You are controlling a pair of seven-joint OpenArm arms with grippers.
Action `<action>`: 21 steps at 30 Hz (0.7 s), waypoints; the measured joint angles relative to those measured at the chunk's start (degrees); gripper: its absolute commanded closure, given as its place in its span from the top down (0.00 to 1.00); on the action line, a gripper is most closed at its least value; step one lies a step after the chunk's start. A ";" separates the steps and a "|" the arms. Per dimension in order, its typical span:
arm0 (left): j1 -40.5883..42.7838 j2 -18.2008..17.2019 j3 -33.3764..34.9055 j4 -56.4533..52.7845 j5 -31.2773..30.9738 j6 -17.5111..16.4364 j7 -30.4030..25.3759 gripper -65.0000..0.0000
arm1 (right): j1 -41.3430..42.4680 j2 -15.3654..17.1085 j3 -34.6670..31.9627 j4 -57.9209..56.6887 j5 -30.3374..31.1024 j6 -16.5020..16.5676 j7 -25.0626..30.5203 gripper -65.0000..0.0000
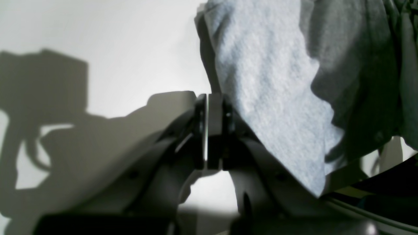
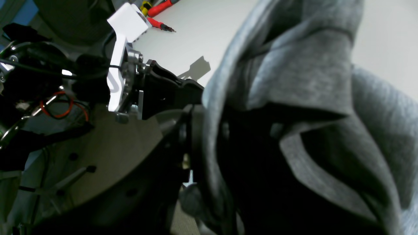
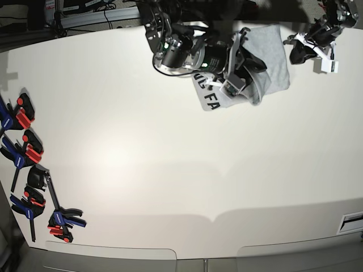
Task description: Fold the T-shirt properly
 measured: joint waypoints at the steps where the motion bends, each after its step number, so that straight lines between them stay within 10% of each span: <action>1: 0.00 0.00 -0.02 0.00 0.00 0.02 0.00 0.00 | 0.00 0.00 0.00 0.00 0.00 0.00 0.02 0.00; 10: 0.00 0.00 -0.02 0.00 0.00 0.00 0.00 0.00 | -0.02 0.00 -0.02 0.00 0.26 -0.26 1.33 0.02; 15: 0.00 0.00 0.00 0.00 0.00 0.00 0.00 0.00 | 0.00 0.02 -1.90 0.00 1.73 -0.42 1.55 0.34; 21: 0.00 0.00 0.00 0.00 -0.02 0.02 0.00 0.00 | 0.00 0.00 -7.69 -0.02 1.92 -0.42 3.04 0.37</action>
